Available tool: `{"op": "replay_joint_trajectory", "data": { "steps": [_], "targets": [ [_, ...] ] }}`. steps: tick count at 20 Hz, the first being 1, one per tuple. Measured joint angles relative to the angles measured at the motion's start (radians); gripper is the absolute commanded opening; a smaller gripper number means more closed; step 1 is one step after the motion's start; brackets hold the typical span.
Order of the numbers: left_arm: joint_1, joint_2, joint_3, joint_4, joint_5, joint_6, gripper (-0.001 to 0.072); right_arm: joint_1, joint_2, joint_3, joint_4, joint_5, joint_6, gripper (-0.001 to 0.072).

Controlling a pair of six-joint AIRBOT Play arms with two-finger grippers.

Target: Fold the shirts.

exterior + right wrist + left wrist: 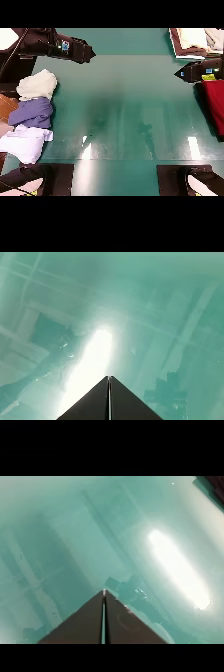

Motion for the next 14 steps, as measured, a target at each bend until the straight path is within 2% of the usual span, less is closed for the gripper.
{"op": "replay_joint_trajectory", "data": {
  "steps": [14],
  "targets": [
    [0.0,0.0,0.0,-0.002,0.026,-0.001,0.0024,0.002,0.0,0.0,-0.002,0.0,0.0,0.0015]
  ]
}}
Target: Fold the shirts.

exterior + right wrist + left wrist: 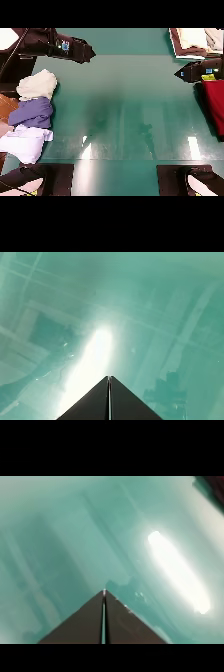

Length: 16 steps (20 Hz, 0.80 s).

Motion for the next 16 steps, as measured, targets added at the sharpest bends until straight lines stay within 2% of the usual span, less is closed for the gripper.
{"op": "replay_joint_trajectory", "data": {
  "steps": [1,2,3,6,9,12,16],
  "targets": [
    [0.0,0.0,0.0,0.009,0.023,0.0,0.0208,0.0,0.0,0.0,0.0,0.0,0.0,0.0014],
    [-0.001,0.0,0.0,0.036,0.04,0.002,0.0569,0.0,0.0,0.0,0.0,0.0,0.0,0.0015],
    [0.0,0.0,0.0,0.084,0.052,0.003,0.062,0.0,0.0,0.0,0.0,0.0,0.0,0.0015],
    [0.016,-0.013,-0.001,0.323,0.047,-0.045,0.0616,0.0,0.0,0.0,0.0,0.001,0.0,0.0015],
    [0.108,-0.047,-0.034,0.508,0.016,-0.106,0.0617,0.0,0.0,0.0,0.0,0.001,0.0,0.0015],
    [0.237,-0.099,-0.121,0.588,0.014,-0.152,0.0616,0.0,0.0,0.0,0.0,0.001,0.0,0.0015],
    [0.382,-0.201,-0.236,0.622,0.064,-0.178,0.0616,0.0,0.0,0.0,0.0,0.001,0.0,0.0015]
  ]
}}
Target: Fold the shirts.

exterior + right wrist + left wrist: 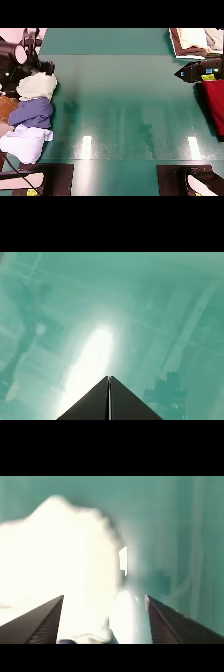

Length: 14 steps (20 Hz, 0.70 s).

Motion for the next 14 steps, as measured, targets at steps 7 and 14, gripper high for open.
{"op": "replay_joint_trajectory", "data": {
  "steps": [7,14],
  "targets": [
    [0.119,-0.147,-0.045,0.0,0.05,-0.014,0.0117,0.0,0.0,0.0,0.0,-0.035,0.0,0.0015],
    [0.117,-0.029,0.095,0.002,0.0,-0.001,0.0021,0.0,0.0,0.032,0.002,-0.1,0.0,0.0014]
  ]
}}
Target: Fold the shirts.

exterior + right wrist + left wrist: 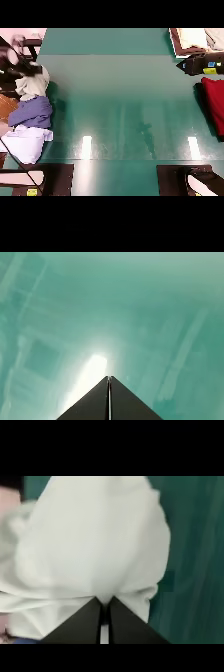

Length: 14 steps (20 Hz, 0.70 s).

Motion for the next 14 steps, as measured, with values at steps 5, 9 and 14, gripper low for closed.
{"op": "replay_joint_trajectory", "data": {
  "steps": [5,9,14],
  "targets": [
    [-0.135,0.246,0.176,-0.054,-0.082,0.076,0.002,0.0,0.0,0.142,0.0,-0.039,0.0,0.0015],
    [-0.347,0.365,0.227,-0.071,-0.202,0.106,0.0019,0.0,0.0,0.258,-0.002,-0.061,0.0,0.0015],
    [-0.662,0.331,0.169,-0.093,-0.296,0.114,0.0022,0.0,0.0,0.343,-0.003,-0.053,0.0,0.0015]
  ]
}}
